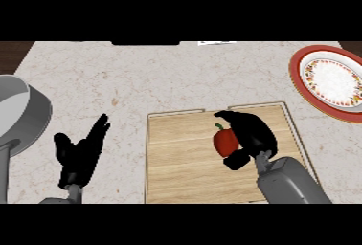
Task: Pick the bell pepper from the tray and place it in the plate
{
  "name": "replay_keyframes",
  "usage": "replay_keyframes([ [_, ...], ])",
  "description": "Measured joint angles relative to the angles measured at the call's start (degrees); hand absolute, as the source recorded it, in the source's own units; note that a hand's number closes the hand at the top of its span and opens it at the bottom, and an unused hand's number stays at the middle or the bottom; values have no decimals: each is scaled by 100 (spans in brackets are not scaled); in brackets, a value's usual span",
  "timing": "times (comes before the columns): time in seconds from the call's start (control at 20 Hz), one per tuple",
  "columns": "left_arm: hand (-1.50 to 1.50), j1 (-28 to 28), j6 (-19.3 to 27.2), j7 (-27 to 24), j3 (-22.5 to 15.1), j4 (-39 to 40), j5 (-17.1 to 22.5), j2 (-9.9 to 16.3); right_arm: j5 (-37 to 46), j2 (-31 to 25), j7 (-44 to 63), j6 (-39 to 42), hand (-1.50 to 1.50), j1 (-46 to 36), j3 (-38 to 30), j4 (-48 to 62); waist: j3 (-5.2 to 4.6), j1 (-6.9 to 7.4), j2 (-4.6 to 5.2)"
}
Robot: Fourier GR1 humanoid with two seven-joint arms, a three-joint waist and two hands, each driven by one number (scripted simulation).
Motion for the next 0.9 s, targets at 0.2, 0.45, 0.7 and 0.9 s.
replay_keyframes([
  [0.2, 0, 92, -45, -97, 48, -20, -63, -32, 343, 66, -302, -36, 150, -86, 125, 241, -11, 4, -21],
  [0.45, 0, 65, -72, -108, 77, 16, -177, -123, 679, 130, -559, -58, 150, -155, 59, 352, -11, -4, -30],
  [0.7, 0, -26, -143, 80, 117, -31, -137, -123, 1073, 347, -12, -517, 150, -561, -453, 770, -5, 62, 23],
  [0.9, 0, -46, -156, 34, 67, -117, -183, -131, 1466, 499, 1273, -1253, 150, -1112, -1355, 1359, -8, 189, 122],
])
